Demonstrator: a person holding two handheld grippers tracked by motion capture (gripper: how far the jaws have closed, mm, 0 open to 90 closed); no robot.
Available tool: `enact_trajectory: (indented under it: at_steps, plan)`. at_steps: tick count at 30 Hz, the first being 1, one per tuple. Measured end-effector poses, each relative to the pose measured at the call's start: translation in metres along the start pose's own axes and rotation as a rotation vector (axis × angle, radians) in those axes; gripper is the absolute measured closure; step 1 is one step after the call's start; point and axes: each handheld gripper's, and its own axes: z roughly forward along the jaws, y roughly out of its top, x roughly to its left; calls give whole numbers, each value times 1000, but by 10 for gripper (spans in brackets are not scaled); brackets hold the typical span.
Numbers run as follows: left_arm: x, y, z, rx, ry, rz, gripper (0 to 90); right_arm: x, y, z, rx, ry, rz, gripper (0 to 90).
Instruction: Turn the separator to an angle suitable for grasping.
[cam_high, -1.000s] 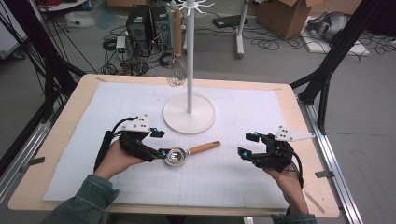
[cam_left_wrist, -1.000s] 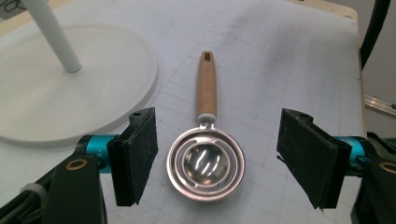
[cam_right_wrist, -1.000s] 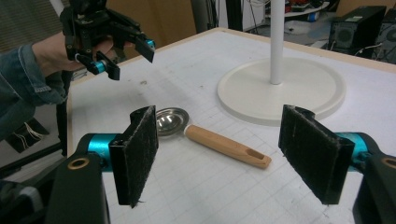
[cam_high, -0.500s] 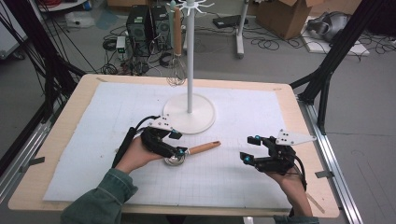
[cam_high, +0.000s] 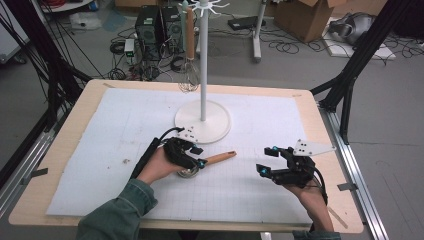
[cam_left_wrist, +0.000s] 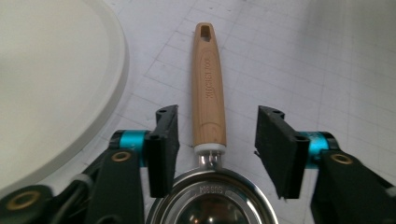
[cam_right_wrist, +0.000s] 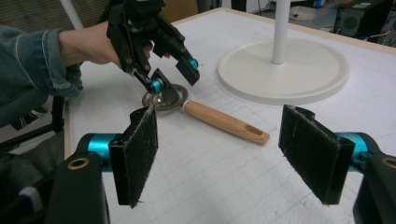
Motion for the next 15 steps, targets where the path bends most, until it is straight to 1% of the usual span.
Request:
enact_trajectory:
  at_steps: [2,4,6,8,10,11,14,15]
  plan:
    - [0,1,4,4,-3,-12,534,0,0,0,3,0,-4,278]
    - [1,1,8,7,-15,-16,541,-1,0,0,6,-1,-1,278]
    - [0,2,11,17,-21,-2,558,0,-1,1,12,-5,-2,278]
    - [-1,3,14,24,-16,-5,565,0,-1,2,13,-8,-7,278]
    - [0,3,17,40,-12,-2,575,0,-1,2,17,-6,0,278]
    - [0,3,19,38,-14,-5,581,0,-2,3,16,-6,-2,278]
    - [0,3,21,49,-6,0,593,0,-2,3,24,-5,1,279]
    - [0,3,22,60,-2,5,595,0,-2,3,20,-5,-3,278]
